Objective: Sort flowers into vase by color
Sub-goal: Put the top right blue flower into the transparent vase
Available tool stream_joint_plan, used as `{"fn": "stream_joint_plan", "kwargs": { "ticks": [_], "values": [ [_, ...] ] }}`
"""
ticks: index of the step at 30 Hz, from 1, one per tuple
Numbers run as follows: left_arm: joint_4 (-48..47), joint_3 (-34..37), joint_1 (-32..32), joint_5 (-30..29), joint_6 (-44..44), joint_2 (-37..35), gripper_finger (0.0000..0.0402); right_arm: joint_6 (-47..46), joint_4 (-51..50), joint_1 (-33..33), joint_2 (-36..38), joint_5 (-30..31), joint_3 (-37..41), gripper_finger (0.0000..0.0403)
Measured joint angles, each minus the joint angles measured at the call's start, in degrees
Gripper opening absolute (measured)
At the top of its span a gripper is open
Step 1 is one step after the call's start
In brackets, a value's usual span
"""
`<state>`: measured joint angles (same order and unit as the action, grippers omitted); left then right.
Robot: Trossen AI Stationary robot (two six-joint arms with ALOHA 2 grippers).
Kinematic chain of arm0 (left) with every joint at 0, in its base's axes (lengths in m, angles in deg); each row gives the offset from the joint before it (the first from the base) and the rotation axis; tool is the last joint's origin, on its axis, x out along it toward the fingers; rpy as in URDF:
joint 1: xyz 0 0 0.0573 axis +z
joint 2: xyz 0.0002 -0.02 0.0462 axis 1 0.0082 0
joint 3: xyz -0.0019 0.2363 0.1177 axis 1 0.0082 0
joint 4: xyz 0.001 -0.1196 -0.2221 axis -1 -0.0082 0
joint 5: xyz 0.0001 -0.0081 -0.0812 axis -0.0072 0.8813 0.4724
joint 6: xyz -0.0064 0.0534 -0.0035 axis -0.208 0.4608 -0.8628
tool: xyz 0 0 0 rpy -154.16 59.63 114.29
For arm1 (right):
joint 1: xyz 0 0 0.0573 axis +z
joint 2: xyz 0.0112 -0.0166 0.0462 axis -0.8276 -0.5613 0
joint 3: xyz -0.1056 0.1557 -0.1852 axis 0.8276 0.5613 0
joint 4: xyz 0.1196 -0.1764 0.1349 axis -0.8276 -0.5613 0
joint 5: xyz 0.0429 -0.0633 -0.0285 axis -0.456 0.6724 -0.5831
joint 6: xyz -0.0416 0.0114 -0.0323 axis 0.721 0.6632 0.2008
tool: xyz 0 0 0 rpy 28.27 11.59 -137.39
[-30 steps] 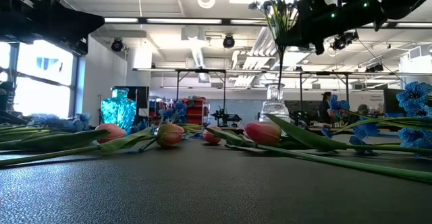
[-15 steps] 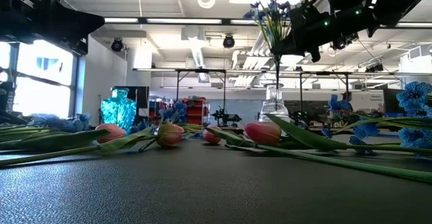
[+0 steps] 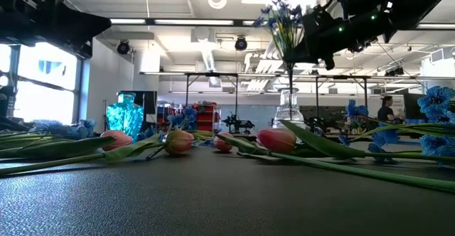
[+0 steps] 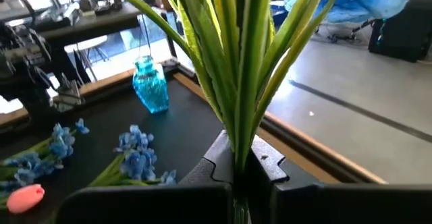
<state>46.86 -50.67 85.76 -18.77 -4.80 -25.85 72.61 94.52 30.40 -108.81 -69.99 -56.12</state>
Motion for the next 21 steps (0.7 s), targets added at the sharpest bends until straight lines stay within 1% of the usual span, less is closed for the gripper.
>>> {"fn": "stream_joint_plan", "kwargs": {
  "ticks": [6, 14, 17, 21],
  "values": [
    [0.0, 0.0, 0.0, 0.0, 0.0, 0.0, 0.0001, 0.1, 0.6, 0.0, -2.4, -0.1, 0.0, 0.0006],
    [0.0, 0.0, 0.0, 0.0, 0.0, 0.0, 0.0001, 1.7, 0.8, 0.0, -2.6, -0.1, 0.0, 0.0021],
    [0.0, 0.0, 0.0, 0.0, 0.0, 0.0, 0.0001, 1.7, 0.7, 0.0, -2.6, 0.0, 0.0, 0.0044],
    [0.0, 0.0, 0.0, 0.0, -0.1, 0.0, 0.0001, 1.7, 0.4, 0.0, -2.0, 0.1, 0.0, 0.0097]
  ]
}}
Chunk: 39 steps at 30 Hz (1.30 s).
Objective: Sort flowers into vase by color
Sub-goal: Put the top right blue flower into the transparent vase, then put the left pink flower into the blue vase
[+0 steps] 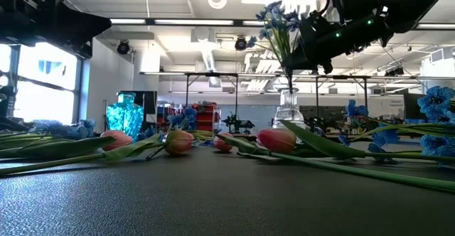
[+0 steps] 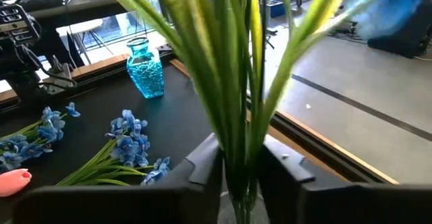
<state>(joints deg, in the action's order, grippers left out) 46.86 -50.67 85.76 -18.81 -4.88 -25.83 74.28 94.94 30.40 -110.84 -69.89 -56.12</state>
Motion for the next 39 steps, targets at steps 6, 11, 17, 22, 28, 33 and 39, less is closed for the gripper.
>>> {"fn": "stream_joint_plan", "kwargs": {
  "ticks": [6, 11, 17, 22, 28, 33, 39],
  "values": [
    [0.0, 0.0, 0.0, 0.0, -0.1, 0.0, 0.0001, 0.4, -2.9, 0.0, 4.7, 0.0, 0.0, 0.0178],
    [0.0, 0.0, 0.0, -0.4, 0.0, 0.0, 0.0001, -1.0, -7.8, 0.2, 10.1, 0.0, 0.0, 0.0207],
    [-0.1, 0.0, 0.0, -3.6, -1.9, 0.1, 0.0001, -1.0, -12.8, 2.9, 17.8, 1.8, 0.0, 0.0202],
    [0.0, 0.0, 0.0, -5.9, -3.1, 0.1, 0.0, 0.4, -17.1, 9.9, 24.7, 10.0, 0.0, 0.0188],
    [1.3, 0.0, -0.1, -9.8, -6.5, 2.2, 0.0, 1.0, -19.0, 21.6, 27.3, 20.0, -0.1, 0.0166],
    [9.2, -0.2, -1.7, -11.8, -9.5, 7.9, 0.0, -0.1, -19.6, 30.8, 23.8, 24.4, -0.1, 0.0148],
    [9.9, -6.3, -7.1, -18.8, -11.8, 20.3, 0.0, -3.2, -18.9, 37.9, 15.1, 27.0, -0.1, 0.0138]
  ]
}}
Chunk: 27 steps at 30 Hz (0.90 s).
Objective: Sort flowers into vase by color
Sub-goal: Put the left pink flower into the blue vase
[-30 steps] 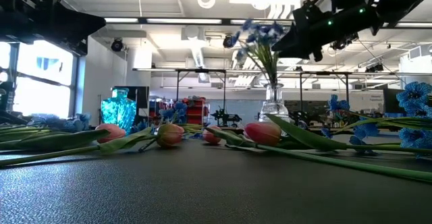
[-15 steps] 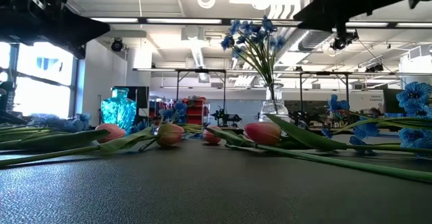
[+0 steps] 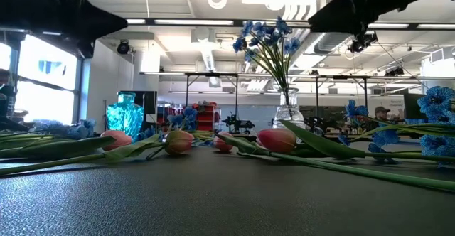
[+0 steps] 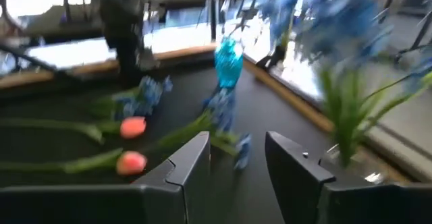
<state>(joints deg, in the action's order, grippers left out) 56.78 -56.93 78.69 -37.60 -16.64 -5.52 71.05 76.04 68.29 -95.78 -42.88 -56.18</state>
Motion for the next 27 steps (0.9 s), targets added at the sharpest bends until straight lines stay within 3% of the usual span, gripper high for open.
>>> {"fn": "stream_joint_plan", "kwargs": {
  "ticks": [10, 15, 21, 27],
  "values": [
    [-2.4, -16.2, -11.8, -7.6, -9.5, 30.1, 0.0, -3.9, 7.7, 5.4, -16.0, 0.5, 0.0, 0.0138],
    [-18.1, -25.7, -17.1, -7.7, -20.7, 42.1, 0.0, -4.9, 11.2, 7.8, -21.5, 0.6, 0.0, 0.0138],
    [-44.0, -37.2, -23.4, 0.9, -43.1, 54.2, 0.0, -6.4, 12.4, 11.4, -26.2, 0.6, 0.0, 0.0138],
    [-51.4, -41.2, -27.7, 11.2, -57.7, 63.5, 0.0, -10.6, 14.0, 15.5, -29.9, 1.5, 0.0, 0.0138]
  ]
}}
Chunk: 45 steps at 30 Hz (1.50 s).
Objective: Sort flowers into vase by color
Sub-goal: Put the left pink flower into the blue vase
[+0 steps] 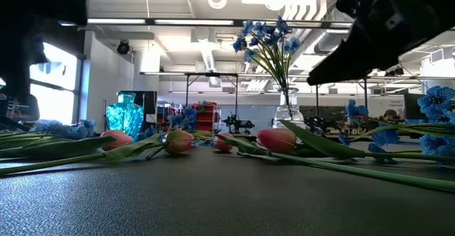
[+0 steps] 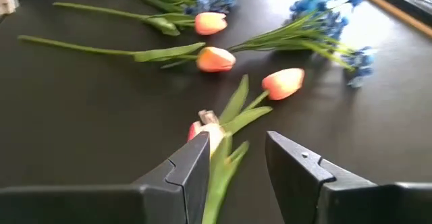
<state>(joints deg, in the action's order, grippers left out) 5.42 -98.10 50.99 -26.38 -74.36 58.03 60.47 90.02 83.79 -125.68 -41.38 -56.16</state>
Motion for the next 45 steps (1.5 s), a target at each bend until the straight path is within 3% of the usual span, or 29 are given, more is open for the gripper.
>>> {"fn": "stream_joint_plan", "kwargs": {
  "ticks": [4, 12, 24, 30, 33, 37, 45],
  "values": [
    [0.1, 0.0, -0.4, 4.7, -5.3, 4.6, 0.0, -0.8, 1.3, 1.7, -2.1, 1.3, 0.0, 0.0138],
    [-1.9, 0.0, 1.4, 5.4, -8.9, 9.3, 0.0008, -1.2, 2.1, 2.2, -2.6, 4.6, 0.0, 0.0138],
    [-3.2, 0.0, 3.4, 4.2, -11.5, 9.3, 0.0112, -0.8, 2.1, 2.2, -2.6, 4.9, 0.0, 0.0138],
    [-4.6, -2.4, 2.9, 5.0, -12.5, 9.3, 0.0126, -0.8, 2.1, 2.2, -2.6, 4.9, 0.0, 0.0138],
    [-9.4, -6.6, 1.4, 2.0, -11.7, 9.3, 0.0123, -0.8, 2.1, 2.2, -2.6, 4.9, 0.0, 0.0138],
    [-15.3, -10.2, -2.4, -8.2, -13.0, 9.2, 0.012, -0.8, 2.0, 2.2, -2.6, 4.9, 0.0, 0.0138],
    [-16.2, -6.2, -9.4, -14.7, -21.1, 9.2, 0.012, -0.7, 2.0, 2.2, -2.6, 4.9, 0.0, 0.0138]
  ]
}}
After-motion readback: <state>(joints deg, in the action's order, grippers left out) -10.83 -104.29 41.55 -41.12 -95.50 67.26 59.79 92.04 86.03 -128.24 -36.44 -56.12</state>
